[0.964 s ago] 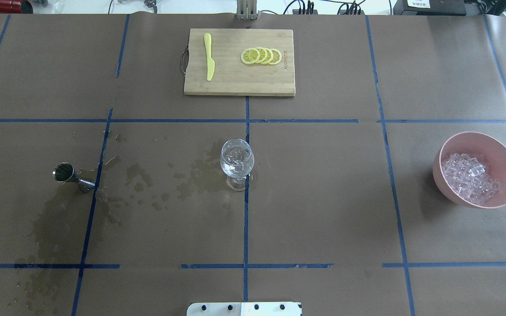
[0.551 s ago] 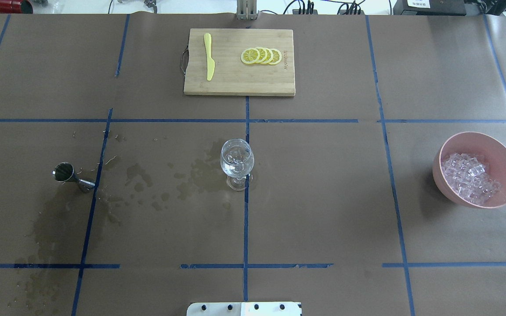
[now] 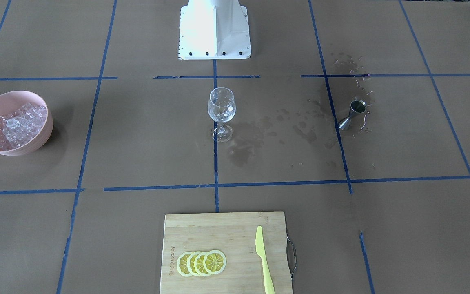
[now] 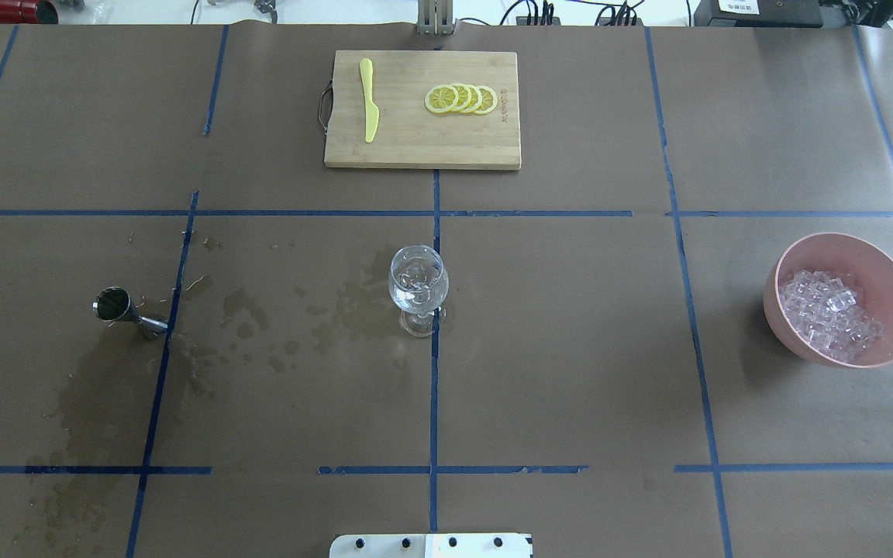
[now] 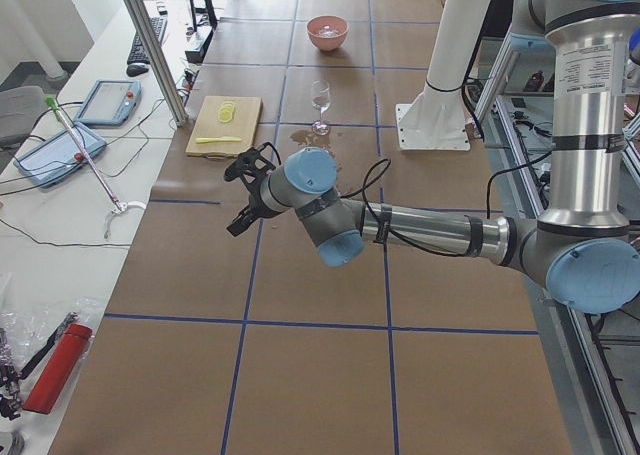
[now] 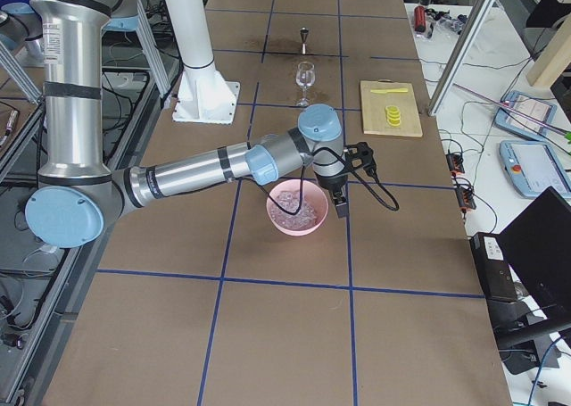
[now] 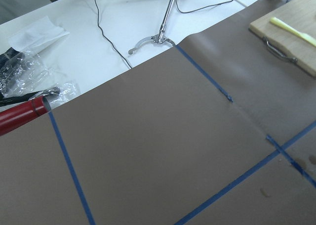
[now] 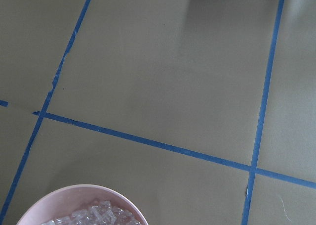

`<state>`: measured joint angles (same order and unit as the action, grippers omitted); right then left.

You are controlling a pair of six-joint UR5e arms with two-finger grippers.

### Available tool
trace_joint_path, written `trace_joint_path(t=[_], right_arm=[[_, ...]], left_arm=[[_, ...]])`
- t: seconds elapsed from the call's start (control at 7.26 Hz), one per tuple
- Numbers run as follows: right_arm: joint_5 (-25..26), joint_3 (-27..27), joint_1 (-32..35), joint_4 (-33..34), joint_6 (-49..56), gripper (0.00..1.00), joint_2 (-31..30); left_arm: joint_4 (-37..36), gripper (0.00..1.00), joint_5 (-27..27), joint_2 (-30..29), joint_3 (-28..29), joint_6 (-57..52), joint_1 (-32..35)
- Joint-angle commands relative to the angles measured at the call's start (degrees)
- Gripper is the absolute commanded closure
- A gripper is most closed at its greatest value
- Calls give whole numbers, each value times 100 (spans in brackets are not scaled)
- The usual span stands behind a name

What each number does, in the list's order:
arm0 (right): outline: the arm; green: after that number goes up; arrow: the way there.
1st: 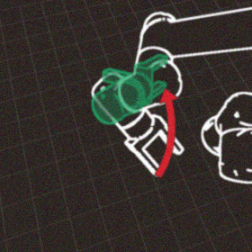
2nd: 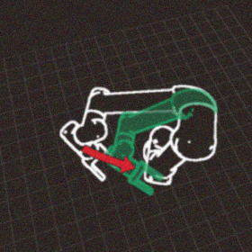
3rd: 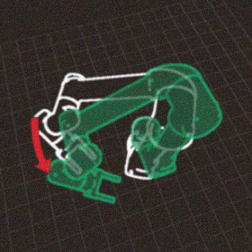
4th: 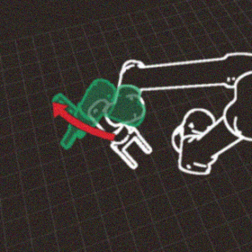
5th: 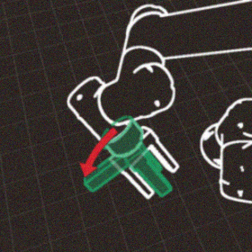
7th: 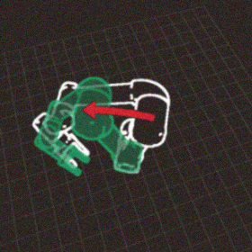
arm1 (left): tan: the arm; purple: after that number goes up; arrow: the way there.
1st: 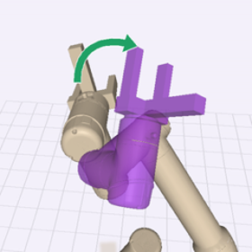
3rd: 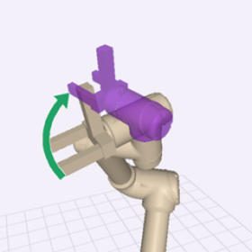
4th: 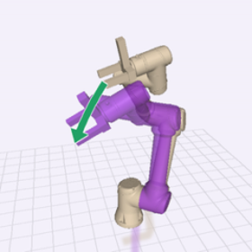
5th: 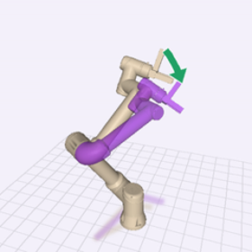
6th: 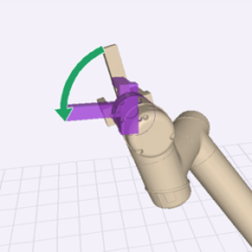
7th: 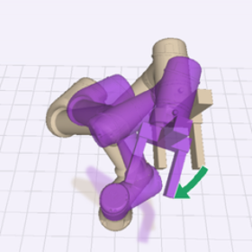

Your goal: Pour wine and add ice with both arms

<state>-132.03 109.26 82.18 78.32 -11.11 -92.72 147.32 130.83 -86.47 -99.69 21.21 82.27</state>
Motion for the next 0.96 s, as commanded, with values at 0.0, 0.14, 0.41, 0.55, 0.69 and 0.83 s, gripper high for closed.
trace_joint_path(t=[0.0, 0.14, 0.41, 0.55, 0.69, 0.83], right_arm=[[-7, 16, 0, 0, -14, 0, -35], [-15, 25, 0, 0, -57, 0, -35], [-7, -2, 0, -412, -310, 0, -106], [-15, 7, 0, -422, -330, 0, -132], [-15, 7, 0, -422, -330, 0, -150], [-15, 7, 0, -422, -330, 0, -150]], left_arm=[[1224, 0, -1692, 68, -6, 1792, -1268], [1777, 0, -2676, 260, -24, 2365, -1884], [2037, 0, -4189, 655, -382, 3063, -3053], [2038, 0, -5328, 718, -419, 3300, -3773], [2038, 0, -6540, 728, -420, 3511, -4572], [2029, 0, -7666, 780, -420, 3557, -5415]])
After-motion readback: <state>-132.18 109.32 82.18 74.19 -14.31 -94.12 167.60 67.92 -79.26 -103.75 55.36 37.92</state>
